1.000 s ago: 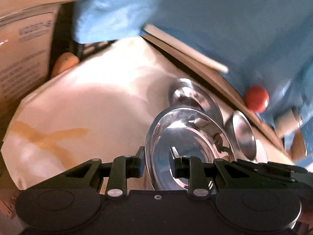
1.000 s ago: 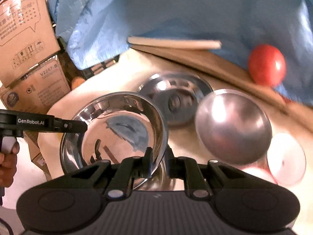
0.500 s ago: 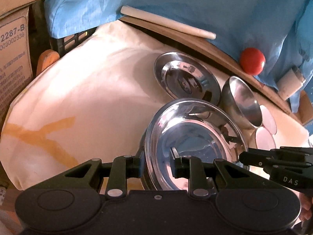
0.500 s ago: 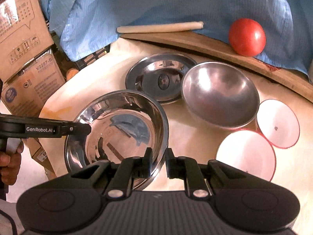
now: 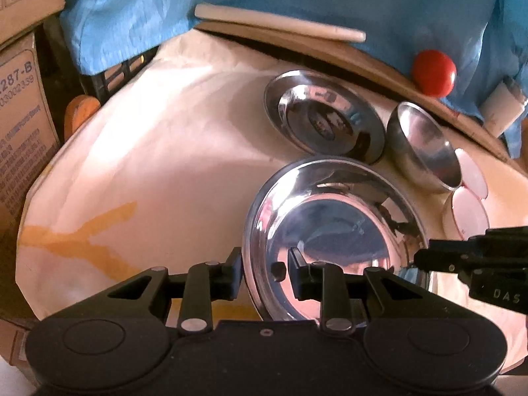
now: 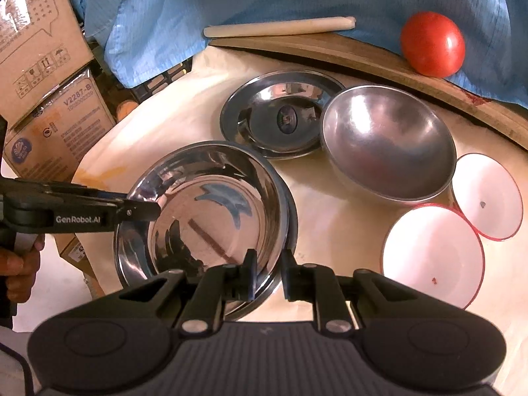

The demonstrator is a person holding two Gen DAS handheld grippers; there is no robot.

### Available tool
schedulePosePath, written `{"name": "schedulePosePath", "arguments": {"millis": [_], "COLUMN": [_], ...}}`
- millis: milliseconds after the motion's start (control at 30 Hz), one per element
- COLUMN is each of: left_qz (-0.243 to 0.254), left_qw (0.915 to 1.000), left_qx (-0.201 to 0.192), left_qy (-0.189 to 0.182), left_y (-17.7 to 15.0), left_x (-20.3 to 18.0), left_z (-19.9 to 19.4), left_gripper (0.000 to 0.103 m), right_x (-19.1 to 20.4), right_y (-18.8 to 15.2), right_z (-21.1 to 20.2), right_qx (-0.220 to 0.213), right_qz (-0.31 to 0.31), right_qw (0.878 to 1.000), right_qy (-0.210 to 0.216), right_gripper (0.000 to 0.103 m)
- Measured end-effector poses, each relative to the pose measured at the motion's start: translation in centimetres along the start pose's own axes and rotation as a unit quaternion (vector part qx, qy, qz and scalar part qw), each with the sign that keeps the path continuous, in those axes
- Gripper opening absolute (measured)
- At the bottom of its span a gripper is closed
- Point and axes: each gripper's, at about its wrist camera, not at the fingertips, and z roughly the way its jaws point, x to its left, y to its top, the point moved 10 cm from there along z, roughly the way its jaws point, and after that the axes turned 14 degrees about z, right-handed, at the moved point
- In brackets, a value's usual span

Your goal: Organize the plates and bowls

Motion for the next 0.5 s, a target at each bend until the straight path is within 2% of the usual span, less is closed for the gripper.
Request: {"name": "schedulePosePath", "arguments": {"millis": [500], "left_qz": [0.013], "left_qw": [0.9996], "left_qx": [0.023], "left_qy": [-0.006], "left_y": [-0.2], "left_x": [-0.4], "left_z": [1.2], "left_gripper": [0.031], "right_x": [-0.6], "right_y": [0.1], "right_z": [0.3], "right_qx": [0.011], "right_qz": [0.01], "right_qw": [1.0], "right_qy": [-0.008], "right_gripper": [0.022]}}
